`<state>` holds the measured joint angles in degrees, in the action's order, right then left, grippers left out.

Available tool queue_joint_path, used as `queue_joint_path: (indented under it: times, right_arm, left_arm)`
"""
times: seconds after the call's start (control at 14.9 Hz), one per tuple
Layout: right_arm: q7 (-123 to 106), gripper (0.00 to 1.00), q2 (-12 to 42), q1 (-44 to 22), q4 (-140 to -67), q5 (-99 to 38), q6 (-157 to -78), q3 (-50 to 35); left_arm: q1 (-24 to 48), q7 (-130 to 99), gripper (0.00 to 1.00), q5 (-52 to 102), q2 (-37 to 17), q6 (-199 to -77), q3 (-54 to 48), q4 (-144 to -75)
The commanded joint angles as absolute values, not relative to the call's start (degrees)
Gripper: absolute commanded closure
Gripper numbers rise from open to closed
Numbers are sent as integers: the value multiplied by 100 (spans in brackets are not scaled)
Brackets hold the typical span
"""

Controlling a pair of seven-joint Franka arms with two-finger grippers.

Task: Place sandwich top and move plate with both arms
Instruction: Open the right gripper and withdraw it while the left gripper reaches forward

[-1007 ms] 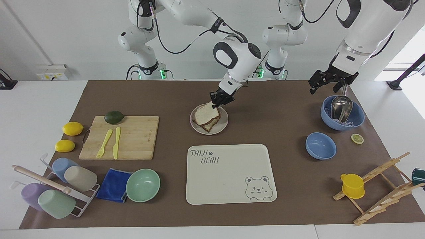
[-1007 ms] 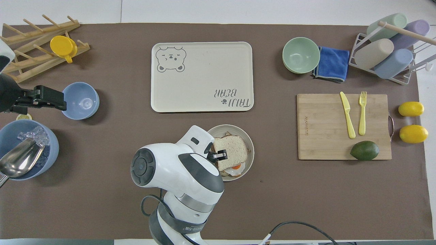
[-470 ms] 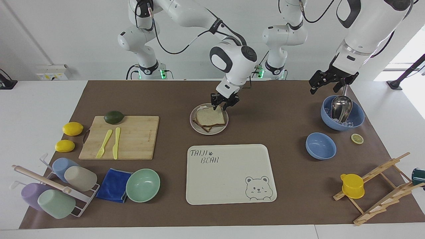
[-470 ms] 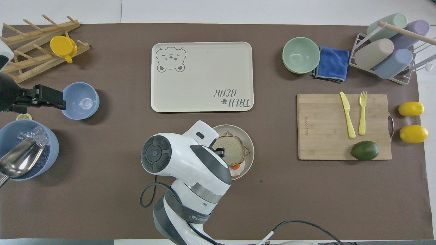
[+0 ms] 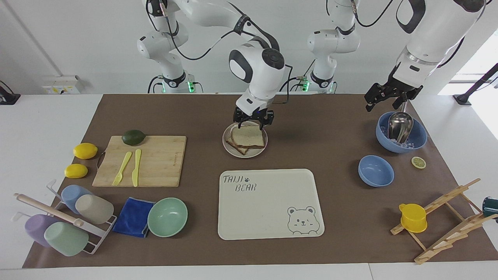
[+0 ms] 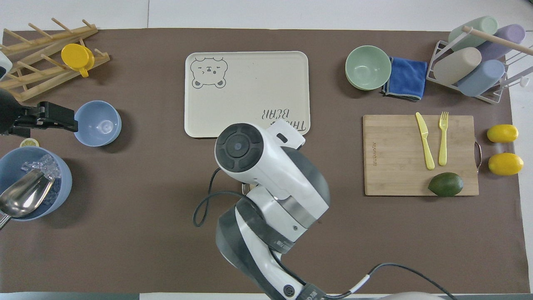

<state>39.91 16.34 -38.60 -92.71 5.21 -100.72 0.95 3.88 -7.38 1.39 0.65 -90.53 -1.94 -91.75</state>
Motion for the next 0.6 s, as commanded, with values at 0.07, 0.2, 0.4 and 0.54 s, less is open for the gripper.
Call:
queue_joint_path:
  times: [0.07,0.2,0.4,0.54]
  right_arm:
    - [3034,0,1029,-2928,-9361,325,-9572,44]
    - [2726,0,801,-2507,-9360,334,-9484,53]
    - [2454,0,555,-1927,-9247,334,-9230,79]
    - [1674,0,449,-1383,-9255,325,-9027,88]
  left_arm:
    - [430,-782,0,53,456,-9710,-290,-10017]
    - [806,-1132,0,97,510,-10088,-290,-10431]
    - [1413,-1695,0,271,475,-10685,-290,-11010]
    - [1800,-1889,0,430,422,-11151,-290,-11441]
